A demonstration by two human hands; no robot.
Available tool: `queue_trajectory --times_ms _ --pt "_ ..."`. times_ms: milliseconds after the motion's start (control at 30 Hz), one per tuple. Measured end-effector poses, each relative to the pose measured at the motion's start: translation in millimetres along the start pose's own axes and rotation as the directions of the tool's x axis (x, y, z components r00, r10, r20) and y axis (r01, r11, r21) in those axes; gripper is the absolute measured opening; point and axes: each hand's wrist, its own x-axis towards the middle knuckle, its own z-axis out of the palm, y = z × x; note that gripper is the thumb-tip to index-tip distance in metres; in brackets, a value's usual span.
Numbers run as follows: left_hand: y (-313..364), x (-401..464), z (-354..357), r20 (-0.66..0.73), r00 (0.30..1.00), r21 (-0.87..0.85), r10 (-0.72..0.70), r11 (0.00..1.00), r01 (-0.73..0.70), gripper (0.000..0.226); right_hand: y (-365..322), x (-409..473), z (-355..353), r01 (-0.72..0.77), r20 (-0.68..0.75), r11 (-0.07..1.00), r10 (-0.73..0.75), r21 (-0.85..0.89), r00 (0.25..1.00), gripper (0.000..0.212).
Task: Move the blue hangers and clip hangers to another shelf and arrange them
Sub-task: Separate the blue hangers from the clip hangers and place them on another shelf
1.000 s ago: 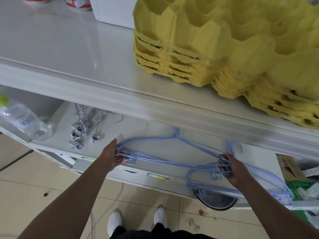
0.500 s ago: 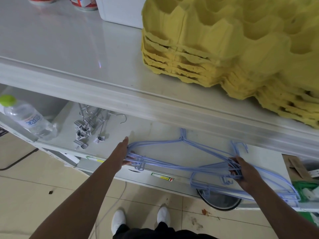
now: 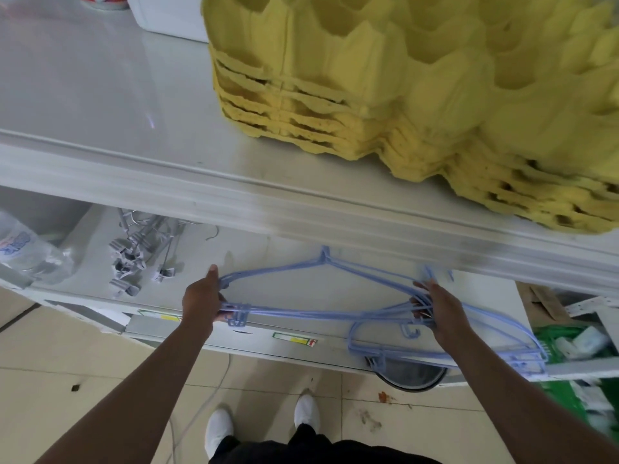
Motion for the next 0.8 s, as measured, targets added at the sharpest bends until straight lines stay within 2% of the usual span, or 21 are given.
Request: queue_trajectory --times_ms 67,167,300,400,467,667,800 --pt "3 -4 -2 -0.026 0.999 0.062 0.036 0.997 -0.034 0.055 -1 -5 3 0.041 -0.037 0.999 -0.042 -0.013 0.998 0.036" --pt "8 -8 -6 0.009 0.991 0.157 0.134 0.979 -0.133 0.051 -4 -15 6 0.076 -0.094 0.996 -0.08 -0.044 0.992 0.033" --pt "13 -16 -8 0.045 0.991 0.086 0.123 0.988 -0.127 0.052 -8 -36 6 0.097 -0.158 0.995 -0.1 -0.029 0.982 0.031" --pt "18 -17 -5 0.045 0.978 0.118 0.203 0.971 -0.207 0.057 -5 -56 -1 0.118 -0.209 0.992 -0.106 0.046 0.972 0.031" --pt "16 -20 0 0.043 0.978 0.124 0.204 0.97 -0.207 0.055 -1 -68 -10 0.137 -0.23 0.987 -0.114 0.086 0.967 0.032" --pt "11 -36 25 0.087 0.967 0.128 0.24 0.96 -0.249 0.056 0 -94 -40 0.104 -0.344 0.988 -0.058 0.118 0.937 0.031" --pt "7 -55 49 0.138 0.954 0.206 0.266 0.935 -0.29 0.045 8 -97 -73 0.055 -0.381 0.994 -0.013 0.099 0.925 0.035"
